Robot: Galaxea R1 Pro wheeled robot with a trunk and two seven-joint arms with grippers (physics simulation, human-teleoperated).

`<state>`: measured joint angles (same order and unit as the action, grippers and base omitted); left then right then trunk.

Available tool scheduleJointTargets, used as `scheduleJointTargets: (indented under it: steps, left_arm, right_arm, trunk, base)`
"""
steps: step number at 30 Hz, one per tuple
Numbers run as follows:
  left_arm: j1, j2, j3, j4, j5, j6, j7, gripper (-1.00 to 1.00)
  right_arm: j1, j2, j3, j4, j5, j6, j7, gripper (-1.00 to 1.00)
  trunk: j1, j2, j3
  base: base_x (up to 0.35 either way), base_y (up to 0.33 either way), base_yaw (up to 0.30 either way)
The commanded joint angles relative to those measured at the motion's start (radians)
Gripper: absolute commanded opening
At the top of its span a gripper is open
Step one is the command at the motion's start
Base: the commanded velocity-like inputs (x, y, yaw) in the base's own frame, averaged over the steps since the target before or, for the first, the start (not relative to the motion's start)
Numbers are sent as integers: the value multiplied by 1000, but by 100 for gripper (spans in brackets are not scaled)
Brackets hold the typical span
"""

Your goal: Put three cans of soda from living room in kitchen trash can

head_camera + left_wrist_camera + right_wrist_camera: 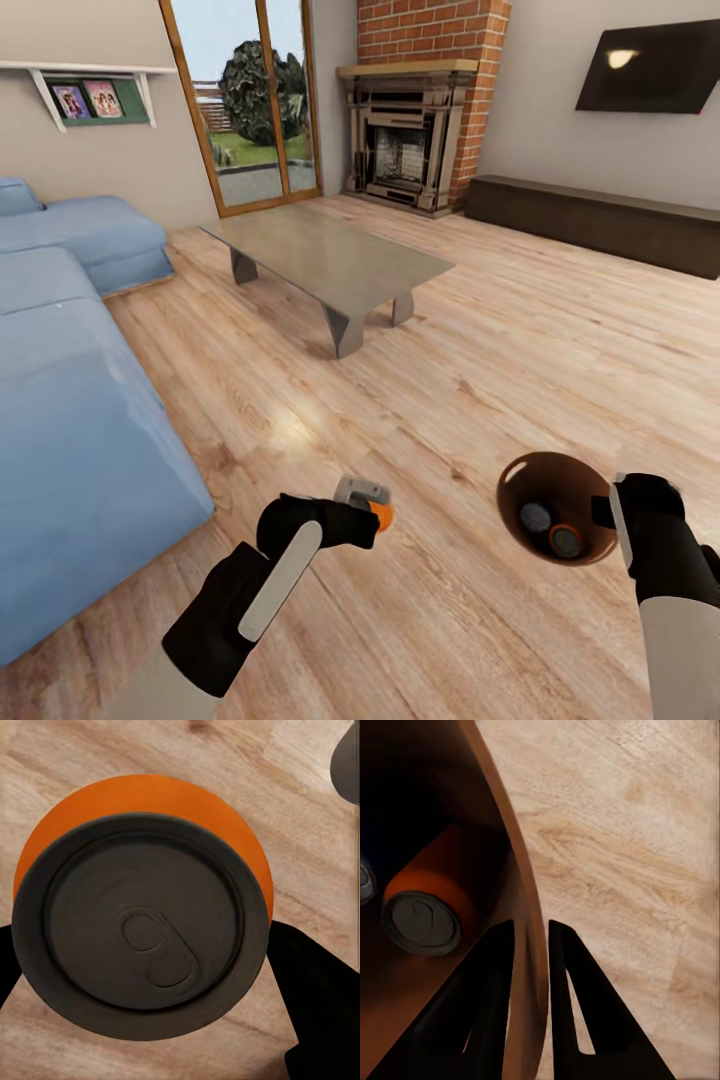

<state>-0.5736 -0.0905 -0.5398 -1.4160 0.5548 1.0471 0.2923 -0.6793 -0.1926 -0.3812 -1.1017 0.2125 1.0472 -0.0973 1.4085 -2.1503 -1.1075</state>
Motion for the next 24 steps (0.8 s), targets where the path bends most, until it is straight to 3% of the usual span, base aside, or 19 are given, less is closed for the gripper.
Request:
scheduleJointTargets:
  steps: [1, 6, 13, 21, 24]
  left_arm:
    - [0, 0, -1, -7, 1, 0, 1, -100]
    - [0, 0, -3, -23, 40, 0, 1, -100]
    - [1, 0, -4, -47, 61, 0, 1, -100]
    - [1, 1, -9, -67, 170, 0, 1, -100]
    - [1, 1, -9, -71, 182, 0, 1, -100]
  right_arm:
    - [0, 1, 0, 0, -18, 0, -1, -100]
    - [0, 3, 3, 2, -15, 0, -14, -100]
    - [0, 26, 39, 7, -15, 0, -71, -100]
    - [0, 43, 57, 44, -11, -45, -99, -100]
    - [0, 44, 71, 57, -11, -52, -131, -100]
  trunk:
    - [-4, 7, 3]
    - [-23, 42, 19]
    - [-50, 91, 41]
    - [-81, 147, 66]
    - [-92, 168, 75]
  base:
    - [0, 0, 0]
    - [0, 0, 0]
    - [0, 0, 0]
    - [0, 0, 0]
    - [0, 0, 0]
